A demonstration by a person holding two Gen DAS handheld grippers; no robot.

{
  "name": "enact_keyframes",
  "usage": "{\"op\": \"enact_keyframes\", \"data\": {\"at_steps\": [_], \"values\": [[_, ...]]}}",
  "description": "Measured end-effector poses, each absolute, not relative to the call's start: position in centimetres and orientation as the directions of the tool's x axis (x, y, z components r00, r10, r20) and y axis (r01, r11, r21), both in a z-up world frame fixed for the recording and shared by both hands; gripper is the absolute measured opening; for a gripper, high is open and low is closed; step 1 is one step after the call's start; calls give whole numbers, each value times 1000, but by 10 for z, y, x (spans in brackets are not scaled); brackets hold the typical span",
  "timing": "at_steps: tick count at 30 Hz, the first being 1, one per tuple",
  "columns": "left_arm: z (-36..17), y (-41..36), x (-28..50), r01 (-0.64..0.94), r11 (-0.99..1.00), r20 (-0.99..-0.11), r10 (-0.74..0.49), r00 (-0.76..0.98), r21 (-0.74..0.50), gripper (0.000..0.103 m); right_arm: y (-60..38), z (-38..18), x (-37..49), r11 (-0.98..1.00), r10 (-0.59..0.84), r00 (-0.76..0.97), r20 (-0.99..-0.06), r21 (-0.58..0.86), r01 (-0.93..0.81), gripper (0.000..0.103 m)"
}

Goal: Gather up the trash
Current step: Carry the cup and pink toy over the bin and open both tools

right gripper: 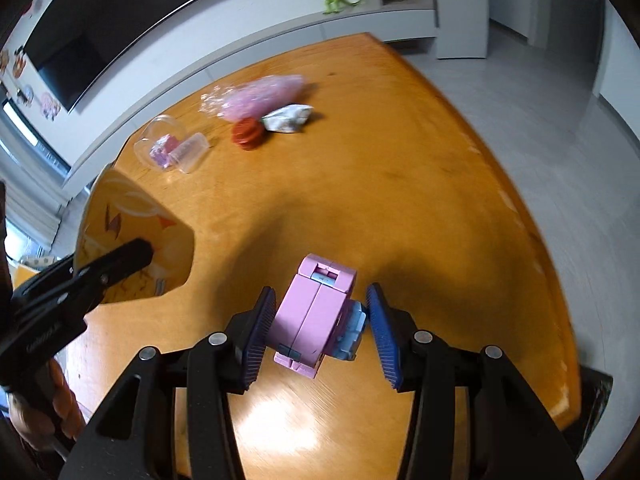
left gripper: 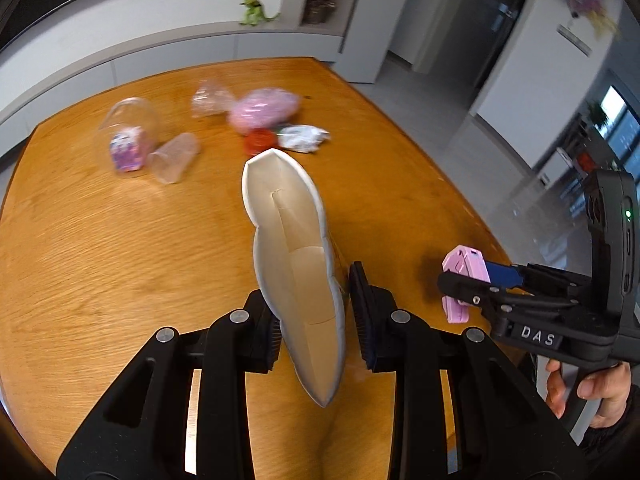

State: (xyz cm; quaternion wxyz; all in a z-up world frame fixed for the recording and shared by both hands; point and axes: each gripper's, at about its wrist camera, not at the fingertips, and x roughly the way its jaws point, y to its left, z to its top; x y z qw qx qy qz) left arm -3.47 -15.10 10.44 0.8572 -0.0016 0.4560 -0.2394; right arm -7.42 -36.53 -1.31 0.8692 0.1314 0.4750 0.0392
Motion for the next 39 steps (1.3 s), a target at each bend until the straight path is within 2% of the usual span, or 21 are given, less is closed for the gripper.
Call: {"op": "enact_keyframes", "data": {"at_steps": [12, 18, 30, 32, 33, 34, 35, 36, 39], "values": [[109, -302, -92, 638, 743, -790, -509, 342, -202, 30, -474, -21, -190, 919, 66, 606, -793, 285, 273, 49], [93, -386, -135, 763, 623, -819, -521, 238, -174, 30, -534, -46, -267, 859, -14, 589, -808, 292, 420, 49], [19, -529, -216, 921, 367, -906, -422, 38, -133, 30, -625, -124, -393, 642, -87, 473, -877, 314, 700, 49], [11, -551, -221, 931, 340, -916, -401, 15, -134, 30, -638, -130, -400, 605, -81, 439, -895, 306, 735, 54], [8, -558, -225, 935, 328, -921, -390, 7, -132, 35, -642, -130, -407, 592, -90, 424, -901, 294, 751, 71], [5, -567, -227, 941, 317, -929, -371, 6, -120, 63, -646, -128, -411, 575, -110, 413, -904, 281, 768, 82], [4, -573, -225, 942, 320, -934, -358, 23, -100, 86, -650, -125, -417, 565, -133, 415, -900, 275, 778, 82], [9, -577, -225, 940, 333, -928, -368, 64, -68, 97, -652, -122, -419, 564, -140, 418, -898, 275, 779, 82], [18, -578, -227, 938, 345, -908, -401, 121, -27, 97, -655, -116, -422, 564, -156, 433, -888, 279, 777, 82]]}}
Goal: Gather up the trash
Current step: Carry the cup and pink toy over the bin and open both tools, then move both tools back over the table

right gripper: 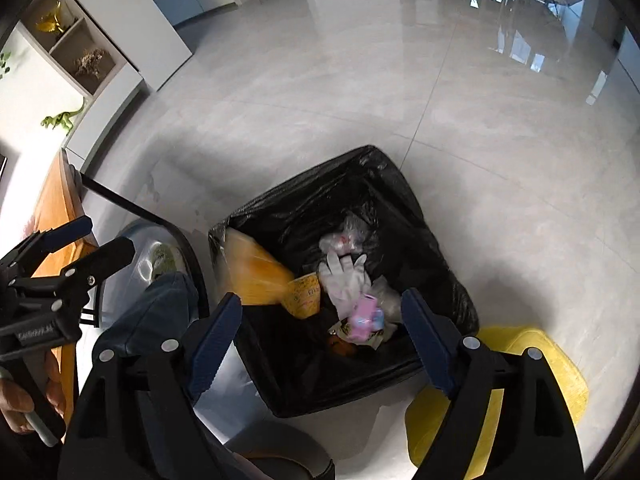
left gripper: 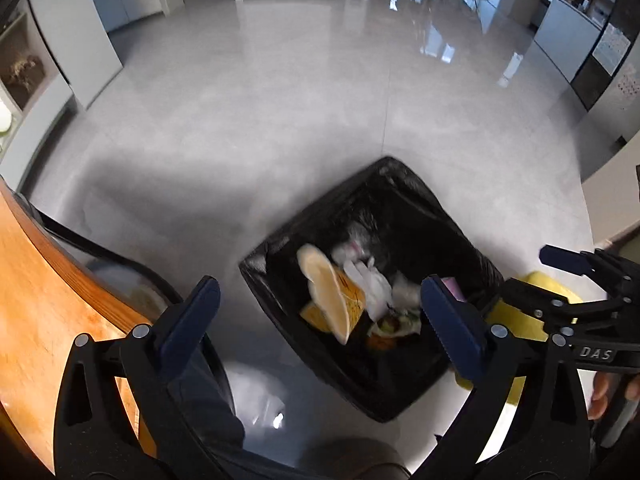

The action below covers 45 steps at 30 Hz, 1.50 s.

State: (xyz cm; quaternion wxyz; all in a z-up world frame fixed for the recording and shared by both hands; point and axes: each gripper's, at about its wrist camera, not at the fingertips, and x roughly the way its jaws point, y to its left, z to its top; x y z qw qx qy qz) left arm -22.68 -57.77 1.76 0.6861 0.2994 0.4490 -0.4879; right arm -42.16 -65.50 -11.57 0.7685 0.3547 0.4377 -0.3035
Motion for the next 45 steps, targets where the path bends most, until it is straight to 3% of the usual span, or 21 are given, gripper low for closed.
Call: {"op": "enact_keyframes", "data": {"at_steps": [14, 25, 35, 45], "values": [[30, -526, -194, 894, 440, -890, -436, 135, -80, 97, -619, -79, -376, 666, -151, 468, -871, 260, 699, 82], [52, -423, -116, 760, 645, -858, -434, 275, -82, 97, -551, -46, -283, 821, -59, 521, -851, 255, 510, 82], [59, -293, -19, 540, 842, -854, -299, 425, -26, 97, -480, -30, -198, 918, 16, 508, -861, 214, 335, 82], [73, -203, 89, 530, 847, -872, -239, 426, 26, 97, -445, -29, -145, 946, 31, 460, -887, 174, 272, 82]]}}
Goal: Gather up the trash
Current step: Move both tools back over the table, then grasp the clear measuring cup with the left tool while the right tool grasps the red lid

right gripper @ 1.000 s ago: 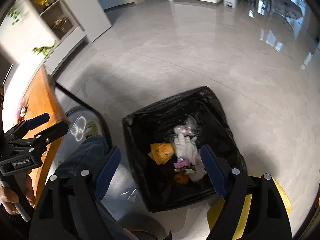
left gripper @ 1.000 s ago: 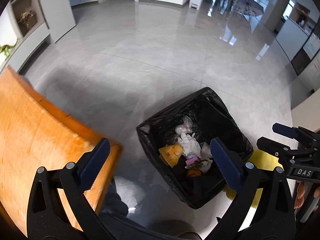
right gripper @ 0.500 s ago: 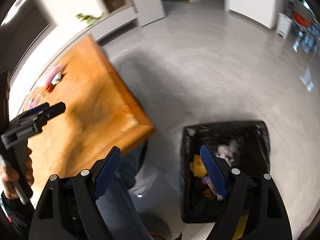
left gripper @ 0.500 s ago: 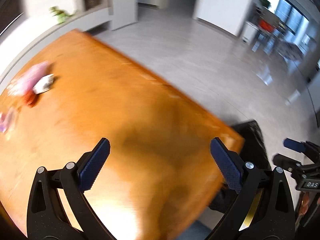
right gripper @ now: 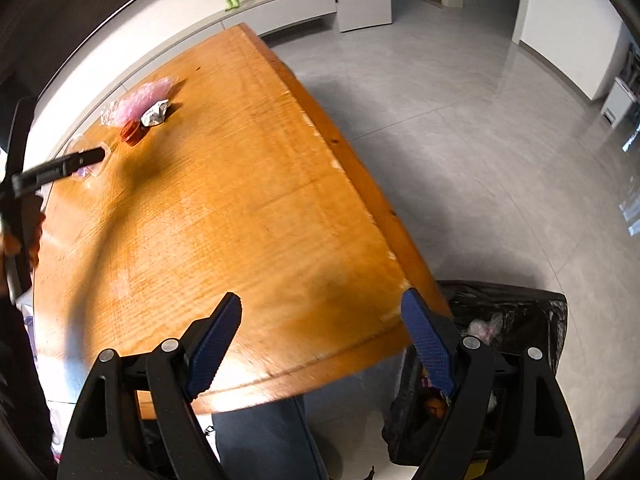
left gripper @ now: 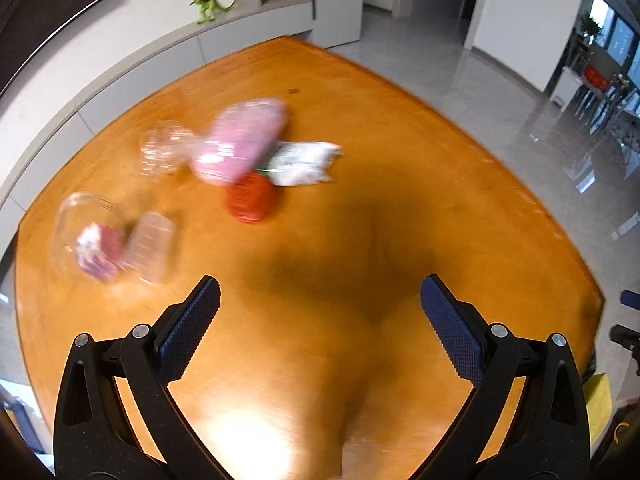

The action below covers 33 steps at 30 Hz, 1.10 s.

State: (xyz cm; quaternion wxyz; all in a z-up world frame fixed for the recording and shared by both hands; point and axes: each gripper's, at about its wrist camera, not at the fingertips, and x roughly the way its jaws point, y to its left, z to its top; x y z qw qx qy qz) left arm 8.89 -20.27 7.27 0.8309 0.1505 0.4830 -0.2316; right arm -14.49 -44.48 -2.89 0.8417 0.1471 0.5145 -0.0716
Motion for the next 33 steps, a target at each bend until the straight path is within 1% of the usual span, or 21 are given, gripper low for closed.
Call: {"op": "enact_keyframes", "data": {"at_steps": [5, 11, 12, 13, 15, 17, 18, 20, 23, 26, 29, 30, 31, 33], "values": [[61, -177, 138, 522, 850, -902, -169, 398, 71, 97, -429, -28, -124, 959, 53, 449, -892, 171, 228, 82], [40, -159, 171, 513, 858, -917, -177, 357, 34, 96, -398, -21, -84, 980, 79, 443, -893, 152, 131, 82], [35, -155, 178, 511, 860, -921, -188, 340, 13, 93, -392, -21, -76, 982, 84, 442, -893, 148, 113, 82], [30, -151, 183, 503, 864, -927, -208, 312, -25, 86, -385, -19, -65, 985, 91, 442, -892, 145, 89, 82], [19, -144, 191, 484, 873, -937, -223, 269, -69, 81, -374, -17, -48, 988, 109, 443, -890, 147, 52, 82], [13, -137, 198, 466, 883, -936, -208, 283, -55, 79, -357, -13, -27, 988, 137, 444, -885, 156, 6, 82], [13, -133, 201, 458, 887, -936, -215, 280, -67, 78, -347, -12, -16, 986, 157, 442, -883, 166, -20, 82], [17, -124, 206, 436, 890, -930, -265, 253, -135, 78, -326, -9, 8, 981, 194, 437, -878, 182, -69, 82], [23, -115, 212, 427, 894, -931, -260, 255, -133, 78, -300, -3, 37, 974, 223, 437, -871, 185, -128, 82], [23, -108, 220, 412, 896, -935, -276, 223, -166, 78, -274, 2, 76, 970, 231, 438, -869, 173, -168, 78], [28, -95, 225, 385, 892, -919, -333, 211, -235, 78, -255, 1, 116, 971, 221, 428, -876, 158, -178, 73], [33, -92, 224, 384, 888, -911, -352, 214, -253, 78, -249, -1, 126, 971, 220, 423, -879, 155, -182, 69], [38, -89, 224, 385, 888, -909, -352, 223, -250, 78, -242, -4, 138, 972, 213, 418, -883, 148, -181, 65], [45, -86, 221, 391, 891, -911, -339, 237, -230, 78, -232, -12, 157, 974, 205, 406, -891, 146, -174, 62]]}}
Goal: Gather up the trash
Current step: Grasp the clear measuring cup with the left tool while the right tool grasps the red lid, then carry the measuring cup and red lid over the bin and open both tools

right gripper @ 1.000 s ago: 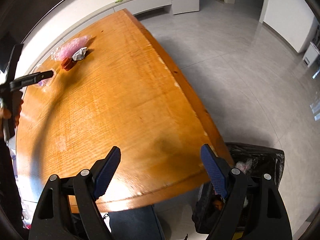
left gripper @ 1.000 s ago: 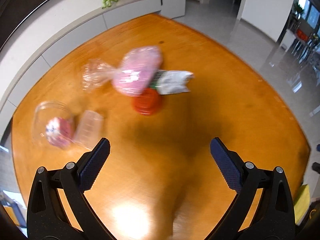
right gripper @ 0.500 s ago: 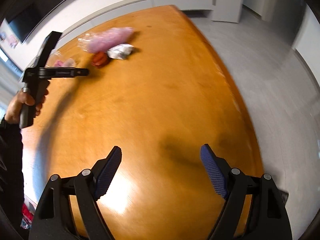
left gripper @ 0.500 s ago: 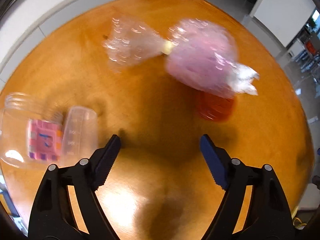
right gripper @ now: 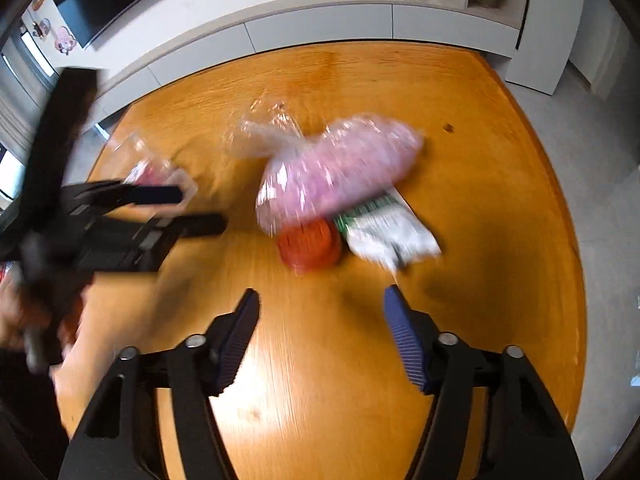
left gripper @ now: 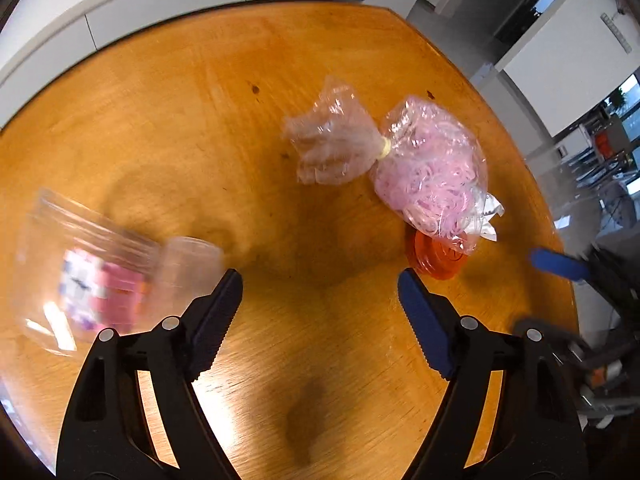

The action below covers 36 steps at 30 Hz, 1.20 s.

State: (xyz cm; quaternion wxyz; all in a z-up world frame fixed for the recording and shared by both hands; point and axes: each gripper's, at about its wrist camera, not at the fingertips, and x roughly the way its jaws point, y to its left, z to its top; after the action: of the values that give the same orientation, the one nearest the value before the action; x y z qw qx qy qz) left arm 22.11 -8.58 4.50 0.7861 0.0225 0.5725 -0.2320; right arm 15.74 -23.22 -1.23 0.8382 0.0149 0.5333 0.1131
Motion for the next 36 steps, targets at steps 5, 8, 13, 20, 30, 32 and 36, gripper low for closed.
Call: {"op": "enact_keyframes", "data": {"at_steps": [5, 8, 13, 20, 30, 32, 36], "values": [[64, -78, 219, 395, 890, -905, -342, 252, -227, 78, -212, -30, 184, 982, 150, 395, -907, 90, -168, 61], [68, -71, 226, 398, 894, -904, -330, 270, -208, 78, -208, -38, 192, 983, 132, 387, -913, 70, -169, 61], [62, -70, 238, 388, 907, -927, -278, 253, -165, 78, -208, -45, 199, 982, 127, 378, -917, 62, -179, 47], [32, -85, 236, 396, 915, -959, -179, 219, -80, 78, -224, -43, 188, 976, 191, 373, -908, 136, -167, 47], [38, -85, 226, 341, 939, -948, -146, 283, -43, 39, -244, -31, 158, 971, 221, 390, -894, 164, -176, 47], [46, -85, 218, 343, 938, -944, -161, 288, -56, 39, -251, -26, 145, 970, 225, 398, -889, 168, -174, 47], [69, -91, 182, 370, 927, -934, -185, 306, -63, 39, -269, -15, 119, 971, 226, 422, -878, 172, -163, 47]]}}
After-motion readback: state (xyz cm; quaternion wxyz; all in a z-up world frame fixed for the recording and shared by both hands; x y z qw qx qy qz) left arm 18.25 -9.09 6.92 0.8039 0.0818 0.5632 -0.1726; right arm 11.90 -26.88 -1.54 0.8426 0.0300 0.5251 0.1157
